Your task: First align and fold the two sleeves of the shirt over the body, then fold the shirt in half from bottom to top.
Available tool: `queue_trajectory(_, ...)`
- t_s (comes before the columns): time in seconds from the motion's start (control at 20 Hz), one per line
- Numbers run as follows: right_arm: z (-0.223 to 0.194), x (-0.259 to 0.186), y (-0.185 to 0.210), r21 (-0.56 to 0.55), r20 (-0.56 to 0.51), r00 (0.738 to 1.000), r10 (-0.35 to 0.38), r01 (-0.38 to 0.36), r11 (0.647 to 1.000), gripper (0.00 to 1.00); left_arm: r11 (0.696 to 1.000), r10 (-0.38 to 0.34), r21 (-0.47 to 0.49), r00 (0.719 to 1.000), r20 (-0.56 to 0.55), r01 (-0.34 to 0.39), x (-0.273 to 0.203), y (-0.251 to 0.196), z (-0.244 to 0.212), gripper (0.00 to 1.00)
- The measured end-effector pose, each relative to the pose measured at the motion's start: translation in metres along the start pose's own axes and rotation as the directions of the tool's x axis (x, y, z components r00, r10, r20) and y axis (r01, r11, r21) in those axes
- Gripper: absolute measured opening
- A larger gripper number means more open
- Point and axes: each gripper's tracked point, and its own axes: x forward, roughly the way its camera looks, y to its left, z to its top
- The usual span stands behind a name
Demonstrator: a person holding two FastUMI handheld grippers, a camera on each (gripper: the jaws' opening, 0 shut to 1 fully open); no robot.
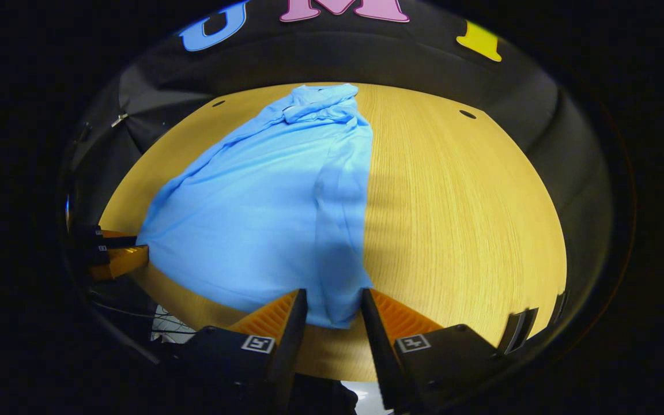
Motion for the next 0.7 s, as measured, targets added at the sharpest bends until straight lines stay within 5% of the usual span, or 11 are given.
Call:
queue_trajectory(0.15,0.001,0.0,0.008,0.018,0.0,1.0,0.03,-0.03,0.999,0.13,1.0,0.01,0.017,1.0,0.001,-0.01,0.004,-0.004,0.006,0.07)
queue_trajectory(0.45,0.016,-0.01,0.01,0.117,0.05,0.997,0.063,-0.068,0.991,0.06,0.999,-0.006,-0.048,0.999,0.053,0.008,-0.005,-0.005,0.026,0.06)
queue_trajectory(0.7,0.086,-0.021,-0.001,0.144,0.184,0.981,0.059,-0.087,0.986,0.05,0.998,0.006,-0.069,0.981,0.196,0.008,-0.012,0.0,0.108,0.06)
